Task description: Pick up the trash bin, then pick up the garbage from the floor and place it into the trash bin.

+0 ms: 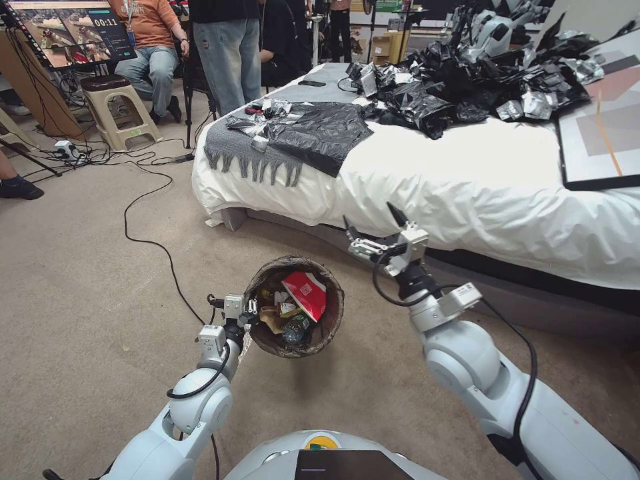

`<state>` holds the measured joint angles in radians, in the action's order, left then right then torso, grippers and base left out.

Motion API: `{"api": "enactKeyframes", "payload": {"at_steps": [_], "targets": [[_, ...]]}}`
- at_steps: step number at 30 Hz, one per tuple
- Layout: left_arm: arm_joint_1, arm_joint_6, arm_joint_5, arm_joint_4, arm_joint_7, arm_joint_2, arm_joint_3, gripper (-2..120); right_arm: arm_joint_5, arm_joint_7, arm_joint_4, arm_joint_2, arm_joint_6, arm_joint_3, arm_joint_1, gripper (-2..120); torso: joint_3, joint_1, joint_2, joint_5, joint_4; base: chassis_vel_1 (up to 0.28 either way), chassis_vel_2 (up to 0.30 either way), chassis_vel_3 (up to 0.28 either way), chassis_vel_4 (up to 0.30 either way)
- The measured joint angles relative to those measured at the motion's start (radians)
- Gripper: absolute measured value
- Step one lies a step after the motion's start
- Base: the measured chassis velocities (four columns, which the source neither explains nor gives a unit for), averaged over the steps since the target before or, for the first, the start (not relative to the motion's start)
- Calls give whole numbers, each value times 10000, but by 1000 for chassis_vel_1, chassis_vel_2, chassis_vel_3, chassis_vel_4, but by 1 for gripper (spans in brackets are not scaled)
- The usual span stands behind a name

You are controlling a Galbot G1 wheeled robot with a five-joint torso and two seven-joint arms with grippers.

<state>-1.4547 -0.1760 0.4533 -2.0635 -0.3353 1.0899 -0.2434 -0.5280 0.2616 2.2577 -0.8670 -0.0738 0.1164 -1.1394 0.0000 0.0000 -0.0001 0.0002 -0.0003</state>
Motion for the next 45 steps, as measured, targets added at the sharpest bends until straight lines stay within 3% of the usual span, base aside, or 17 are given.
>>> {"api": "enactKeyframes", "payload": {"at_steps": [5, 9, 13, 24, 45], "targets": [[-10, 29, -5, 20, -23, 31, -90, 3, 69, 101, 277, -332, 191, 1080, -1034, 100, 0, 0, 0, 0, 3, 0, 0, 0, 0], [-61, 43, -31, 14, -51, 60, -293, 3, 860, 48, 577, -776, 265, 2560, -2899, 100, 0, 0, 0, -1, 2, 0, 0, 0, 0], [-70, 46, -30, 8, -76, 89, -363, 3, 1508, -17, 601, -1052, 161, 2923, -3542, 100, 0, 0, 0, -1, 2, 0, 0, 0, 0], [-207, 36, 122, -145, -202, 163, -426, 3, 2990, -62, 117, -2204, -475, 2989, -4403, 100, -1, 0, 0, -2, 2, 0, 0, 0, 0], [-283, 29, 133, -231, -202, 215, -636, 3, 3140, -78, -146, -2497, -457, 2757, -4072, 100, 1, 0, 0, -3, 4, 69, 65, 72, 67]]}}
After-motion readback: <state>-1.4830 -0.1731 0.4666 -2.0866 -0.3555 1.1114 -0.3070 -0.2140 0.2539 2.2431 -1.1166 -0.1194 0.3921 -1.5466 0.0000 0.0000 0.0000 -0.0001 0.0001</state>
